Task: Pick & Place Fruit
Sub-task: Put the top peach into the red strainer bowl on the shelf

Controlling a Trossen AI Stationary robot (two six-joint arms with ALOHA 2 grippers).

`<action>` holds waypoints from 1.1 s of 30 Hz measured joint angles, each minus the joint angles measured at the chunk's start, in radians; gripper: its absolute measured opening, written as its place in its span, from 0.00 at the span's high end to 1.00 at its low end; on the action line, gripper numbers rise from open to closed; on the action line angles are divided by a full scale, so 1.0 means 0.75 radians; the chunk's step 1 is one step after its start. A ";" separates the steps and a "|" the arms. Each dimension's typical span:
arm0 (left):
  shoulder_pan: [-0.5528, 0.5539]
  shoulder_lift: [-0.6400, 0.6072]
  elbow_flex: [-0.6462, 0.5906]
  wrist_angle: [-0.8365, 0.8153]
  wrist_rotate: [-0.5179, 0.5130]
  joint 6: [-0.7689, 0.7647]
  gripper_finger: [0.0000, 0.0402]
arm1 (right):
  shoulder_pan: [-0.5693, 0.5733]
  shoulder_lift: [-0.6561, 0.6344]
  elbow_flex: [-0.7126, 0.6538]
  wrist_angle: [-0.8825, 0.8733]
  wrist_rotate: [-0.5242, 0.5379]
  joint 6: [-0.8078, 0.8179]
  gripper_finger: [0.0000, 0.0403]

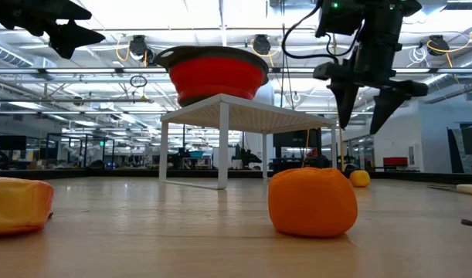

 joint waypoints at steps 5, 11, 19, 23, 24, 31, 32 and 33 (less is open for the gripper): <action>0.000 0.000 0.000 0.000 0.000 0.000 0.33 | 0.000 0.000 0.000 0.000 0.011 0.090 0.35; 0.000 0.000 0.001 0.000 0.000 0.005 0.33 | 0.003 0.000 -0.001 0.023 0.036 0.169 0.34; 0.000 0.000 0.001 0.000 0.000 0.016 0.33 | 0.046 0.000 -0.011 0.050 0.044 0.208 0.35; 0.000 0.000 0.001 0.000 0.000 0.024 0.33 | 0.080 0.000 -0.103 0.179 0.072 0.264 0.34; 0.000 0.000 0.001 0.000 0.000 0.023 0.33 | 0.087 0.000 -0.129 0.219 0.069 0.268 0.34; 0.000 0.000 0.001 0.000 0.000 0.021 0.33 | 0.096 -0.006 -0.252 0.339 0.067 0.289 0.33; 0.000 0.001 0.001 0.000 0.000 0.019 0.33 | 0.096 -0.006 -0.264 0.340 0.068 0.288 0.33; 0.000 0.001 0.001 0.000 0.000 0.016 0.33 | 0.096 -0.006 -0.274 0.340 0.067 0.288 0.33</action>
